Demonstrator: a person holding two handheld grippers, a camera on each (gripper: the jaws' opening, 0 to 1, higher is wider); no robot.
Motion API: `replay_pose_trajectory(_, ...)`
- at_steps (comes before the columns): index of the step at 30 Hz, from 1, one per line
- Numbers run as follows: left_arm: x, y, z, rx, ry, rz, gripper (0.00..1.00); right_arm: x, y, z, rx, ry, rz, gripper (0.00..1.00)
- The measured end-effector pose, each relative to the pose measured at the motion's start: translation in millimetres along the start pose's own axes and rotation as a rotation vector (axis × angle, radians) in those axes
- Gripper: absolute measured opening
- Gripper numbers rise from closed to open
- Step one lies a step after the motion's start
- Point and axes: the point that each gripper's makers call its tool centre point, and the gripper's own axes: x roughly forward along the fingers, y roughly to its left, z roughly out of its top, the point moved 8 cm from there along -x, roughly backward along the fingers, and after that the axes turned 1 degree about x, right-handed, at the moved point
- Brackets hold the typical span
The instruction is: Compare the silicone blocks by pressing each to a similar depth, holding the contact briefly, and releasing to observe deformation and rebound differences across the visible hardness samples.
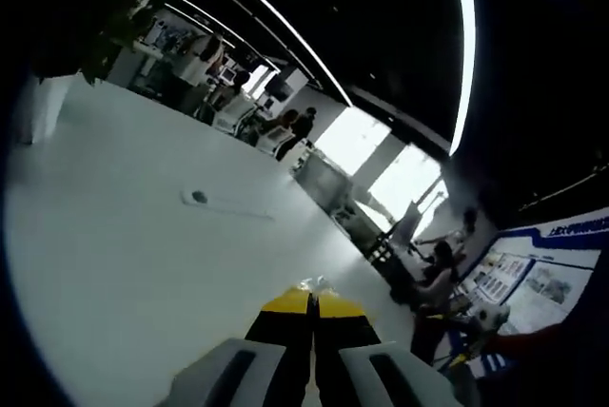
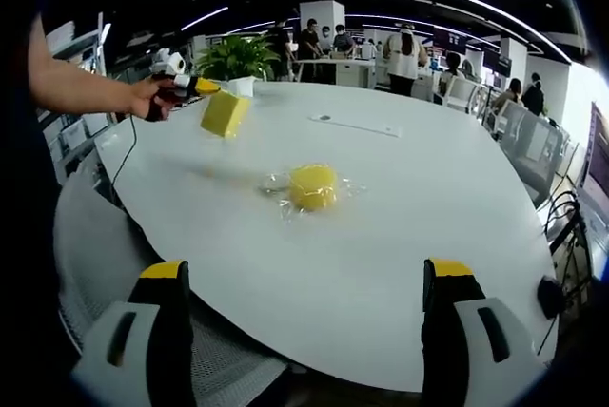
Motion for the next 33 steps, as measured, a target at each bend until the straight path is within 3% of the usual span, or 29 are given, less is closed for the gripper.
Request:
replay_pose_trajectory(9, -12, -39.3, 36.8, 0.114, -0.064, -0.054, 0.0, -4, 6, 14.8, -0.015, -0.046, 0.016, 0.96)
replay_pose_trajectory(13, -17, -59.4, 48.5, 0.19, -0.084, -0.082, 0.0, -4, 7, 18.0, -0.016, -0.063, 0.022, 0.96)
replay_pose_trajectory(25, -32, -101.5, 76.0, 0.303, -0.132, -0.121, 0.0, -5, 13, 23.4, -0.011, -0.099, 0.046, 0.96)
replay_pose_trajectory(33, -41, -137.0, 98.7, 0.377, -0.176, -0.186, 0.0, -4, 12, 26.2, -0.019, -0.11, 0.057, 0.96)
